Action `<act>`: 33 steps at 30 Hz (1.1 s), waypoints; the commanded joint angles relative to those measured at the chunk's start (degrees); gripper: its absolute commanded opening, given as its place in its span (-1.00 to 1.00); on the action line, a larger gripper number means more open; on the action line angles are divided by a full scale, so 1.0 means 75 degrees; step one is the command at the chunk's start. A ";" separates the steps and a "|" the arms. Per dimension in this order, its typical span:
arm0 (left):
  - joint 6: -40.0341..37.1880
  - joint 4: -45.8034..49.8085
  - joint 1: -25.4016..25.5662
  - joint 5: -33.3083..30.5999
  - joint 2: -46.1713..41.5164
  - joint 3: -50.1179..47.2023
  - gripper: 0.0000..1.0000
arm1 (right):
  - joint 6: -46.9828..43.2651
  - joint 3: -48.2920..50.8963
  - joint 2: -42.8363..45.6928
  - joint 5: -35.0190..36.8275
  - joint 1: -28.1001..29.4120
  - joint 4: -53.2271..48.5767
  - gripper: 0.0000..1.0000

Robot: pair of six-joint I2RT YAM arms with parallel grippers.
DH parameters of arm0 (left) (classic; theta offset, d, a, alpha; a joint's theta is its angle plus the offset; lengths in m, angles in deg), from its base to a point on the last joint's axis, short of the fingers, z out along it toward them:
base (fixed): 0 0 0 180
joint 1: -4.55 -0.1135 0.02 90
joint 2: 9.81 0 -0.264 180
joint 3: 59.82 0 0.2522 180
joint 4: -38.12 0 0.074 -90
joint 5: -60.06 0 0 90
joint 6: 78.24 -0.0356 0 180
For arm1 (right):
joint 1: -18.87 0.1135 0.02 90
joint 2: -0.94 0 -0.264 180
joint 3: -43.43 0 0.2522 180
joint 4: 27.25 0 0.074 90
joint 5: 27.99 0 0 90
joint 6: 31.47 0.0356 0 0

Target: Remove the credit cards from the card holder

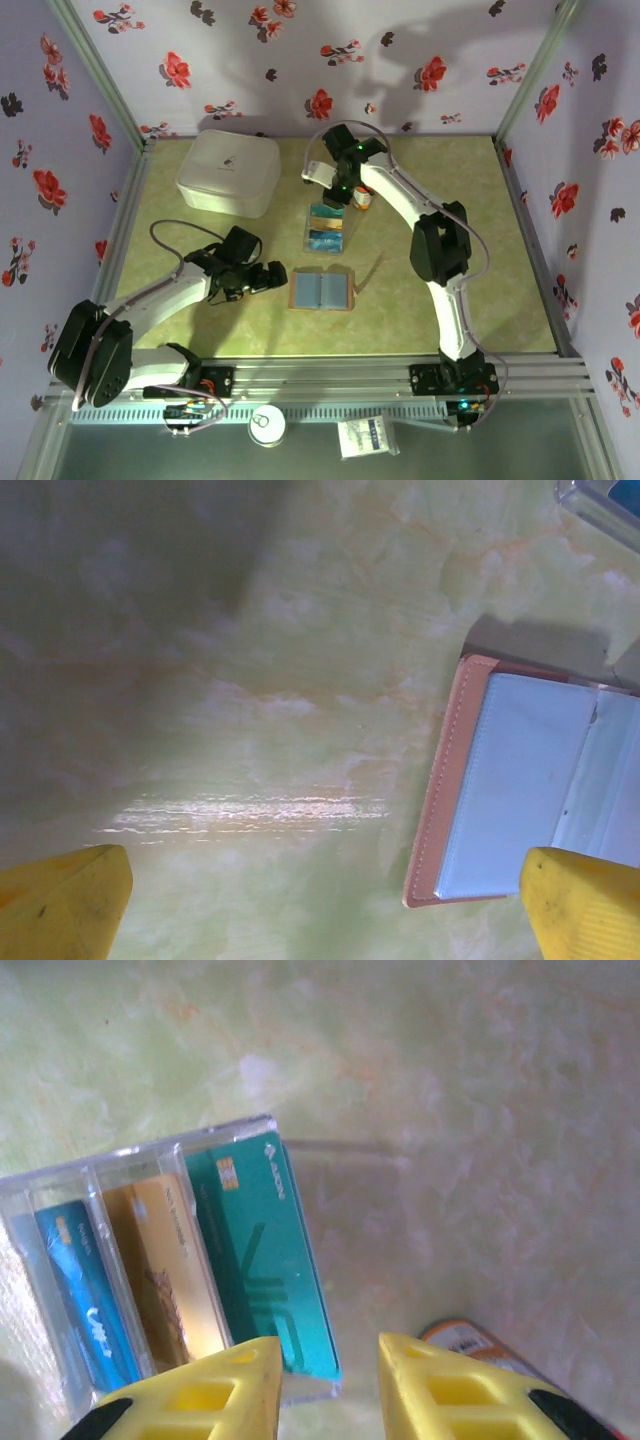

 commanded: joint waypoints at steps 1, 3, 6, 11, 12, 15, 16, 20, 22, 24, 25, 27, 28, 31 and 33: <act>-0.0365 0.0367 -0.0106 -0.0598 -0.0252 0.0260 0.99 | 0.0771 0.0868 0.0998 0.0337 -0.0061 0.0901 -0.32; -0.0488 0.0448 -0.0153 -0.0892 -0.0343 0.0301 0.99 | 0.1121 0.1547 0.1432 0.0484 -0.0068 0.1355 -0.26; -0.0669 0.0566 -0.0221 -0.1403 -0.0441 0.0386 0.99 | 0.1609 0.2550 0.2130 0.0799 -0.0105 0.2013 -0.16; -0.1099 0.0770 -0.0392 -0.2449 -0.0537 0.0620 1.00 | 0.2479 0.4205 0.3269 0.1298 -0.0253 0.3018 0.19; -0.1199 0.0778 -0.0444 -0.2673 -0.0574 0.0647 0.99 | 0.2616 0.4507 0.3506 0.1401 -0.0300 0.3230 0.30; -0.1621 0.0664 -0.0543 -0.3427 -0.0700 0.0671 1.00 | 0.3027 0.5521 0.4136 0.1810 -0.0474 0.3824 0.65; -0.1776 0.0642 -0.0585 -0.3749 -0.0754 0.0683 0.99 | 0.3147 0.5882 0.4360 0.2000 -0.0545 0.4043 0.93; -0.2316 0.0284 -0.0827 -0.4688 -0.0982 0.0579 0.99 | 0.3577 0.7096 0.5199 0.2575 -0.0918 0.4778 0.98; -0.2655 -0.0160 -0.1012 -0.4996 -0.1086 0.0379 0.99 | 0.3827 0.7688 0.5610 0.2784 -0.1184 0.5131 0.98; -0.2959 -0.0658 -0.1215 -0.5165 -0.1146 0.0155 0.99 | 0.4030 0.8204 0.5958 0.2967 -0.1434 0.5440 0.98; -0.3152 -0.0917 -0.1327 -0.5210 -0.1149 0.0037 0.99 | 0.4140 0.8508 0.6146 0.3063 -0.1564 0.5643 0.98; -0.3376 -0.1363 -0.1543 -0.5262 -0.1137 -0.0157 0.99 | 0.4351 0.9042 0.6476 0.3154 -0.1874 0.6080 0.98; -0.3495 -0.1612 -0.1666 -0.5269 -0.1120 -0.0245 1.00 | 0.4482 0.9340 0.6645 0.3155 -0.2044 0.6332 0.99; -0.3949 -0.2701 -0.2022 -0.5234 -0.1085 -0.0641 1.00 | 0.4877 1.0198 0.6990 0.3138 -0.2586 0.7324 0.99; -0.4282 -0.3215 -0.2196 -0.5231 -0.1080 -0.0752 1.00 | 0.5149 1.0713 0.7058 0.2994 -0.2952 0.8069 0.98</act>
